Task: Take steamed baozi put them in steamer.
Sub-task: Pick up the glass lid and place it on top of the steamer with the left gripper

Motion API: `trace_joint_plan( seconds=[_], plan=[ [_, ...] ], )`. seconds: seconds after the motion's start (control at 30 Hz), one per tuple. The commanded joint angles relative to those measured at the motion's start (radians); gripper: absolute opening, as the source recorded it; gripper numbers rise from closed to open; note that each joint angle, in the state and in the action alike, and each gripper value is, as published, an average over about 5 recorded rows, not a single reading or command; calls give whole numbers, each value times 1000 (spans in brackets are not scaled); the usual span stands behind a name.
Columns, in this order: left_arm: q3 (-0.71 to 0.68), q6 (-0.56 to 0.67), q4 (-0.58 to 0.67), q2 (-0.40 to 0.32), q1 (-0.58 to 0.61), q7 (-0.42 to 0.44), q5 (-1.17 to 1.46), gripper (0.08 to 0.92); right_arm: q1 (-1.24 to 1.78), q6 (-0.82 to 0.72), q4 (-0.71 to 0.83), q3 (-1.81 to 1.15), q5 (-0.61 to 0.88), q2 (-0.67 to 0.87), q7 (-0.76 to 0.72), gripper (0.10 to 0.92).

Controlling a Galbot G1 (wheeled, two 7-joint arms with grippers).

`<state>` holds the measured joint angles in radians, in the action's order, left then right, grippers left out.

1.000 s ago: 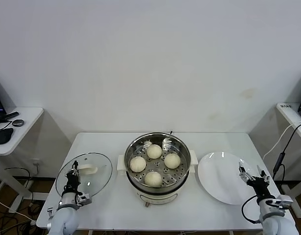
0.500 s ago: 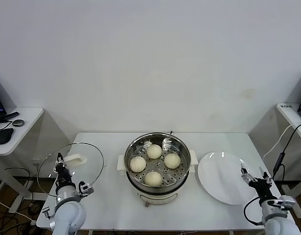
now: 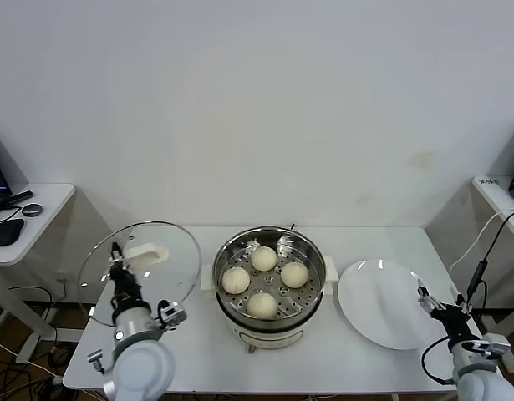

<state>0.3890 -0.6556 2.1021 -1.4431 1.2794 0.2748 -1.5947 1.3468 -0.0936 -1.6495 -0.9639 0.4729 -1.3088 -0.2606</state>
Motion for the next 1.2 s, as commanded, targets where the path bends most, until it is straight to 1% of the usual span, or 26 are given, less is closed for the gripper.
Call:
trace_joint_plan(
  seconds=[0.03,0.17,0.33,0.6,0.77,0.9,1.03,1.2],
  plan=[
    [-262,-35,28,-75,-54,124,-87,171,7,1,7,0,-36,-7,-3,823],
    [-343,-35,-33,-96,-101,136,-90,171,12,3,0,4,-58,-24,-5,823],
    [-422,-35,-76,-107,-151,148,-87,171,17,3,-7,5,-71,-38,-4,823],
    [-535,-36,-157,-121,-227,129,-86,171,41,0,-21,9,-91,-47,-4,823],
    [-567,-36,-217,-135,-265,107,-78,171,54,1,-30,6,-96,-53,-8,823],
    [-572,-36,-274,-154,-287,65,-77,171,53,1,-28,2,-96,-56,-5,823],
    [-565,-36,-331,-154,-303,34,-88,171,54,1,-28,2,-96,-57,-5,823],
    [-549,-36,-361,-155,-303,40,-93,171,52,0,-24,3,-99,-58,-5,823]
  ],
)
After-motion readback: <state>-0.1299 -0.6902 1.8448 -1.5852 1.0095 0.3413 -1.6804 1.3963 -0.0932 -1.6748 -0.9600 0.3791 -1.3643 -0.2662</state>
